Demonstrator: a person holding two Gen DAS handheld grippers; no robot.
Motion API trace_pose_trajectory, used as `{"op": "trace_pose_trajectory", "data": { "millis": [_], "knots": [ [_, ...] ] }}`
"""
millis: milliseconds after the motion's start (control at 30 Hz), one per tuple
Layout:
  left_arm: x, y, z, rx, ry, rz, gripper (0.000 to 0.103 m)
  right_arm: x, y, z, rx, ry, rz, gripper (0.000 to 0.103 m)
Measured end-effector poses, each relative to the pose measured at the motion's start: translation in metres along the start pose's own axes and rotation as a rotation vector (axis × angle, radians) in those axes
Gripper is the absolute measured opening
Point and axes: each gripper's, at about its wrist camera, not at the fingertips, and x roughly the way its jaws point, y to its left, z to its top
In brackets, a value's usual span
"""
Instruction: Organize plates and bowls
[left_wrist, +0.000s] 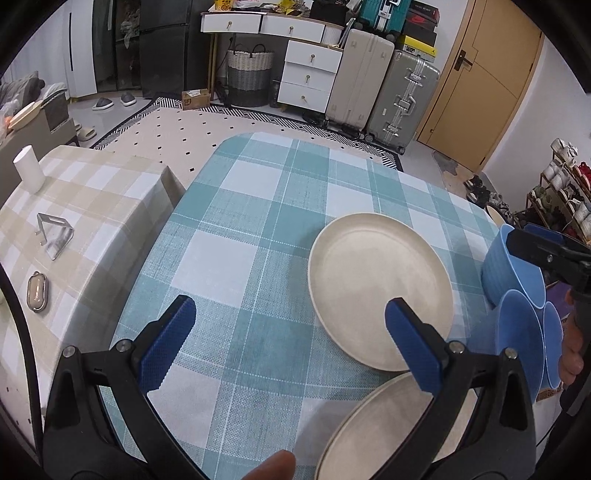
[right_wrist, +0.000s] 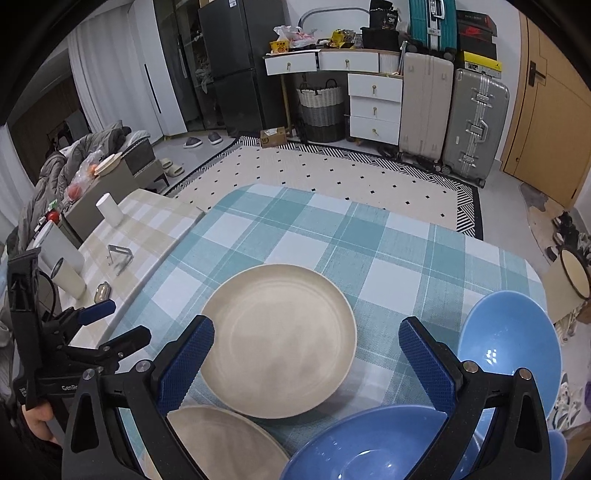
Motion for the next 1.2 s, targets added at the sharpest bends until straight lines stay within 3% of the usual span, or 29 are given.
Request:
{"op": "trace_pose_trajectory", "data": {
  "millis": [1200],
  "knots": [
    [0.077, 0.022, 0.001, -0.065, 0.170, 0.019, 0.102, 0.109, -0.006, 0.010, -0.104, 0.302, -0.062, 0.099]
  ]
}}
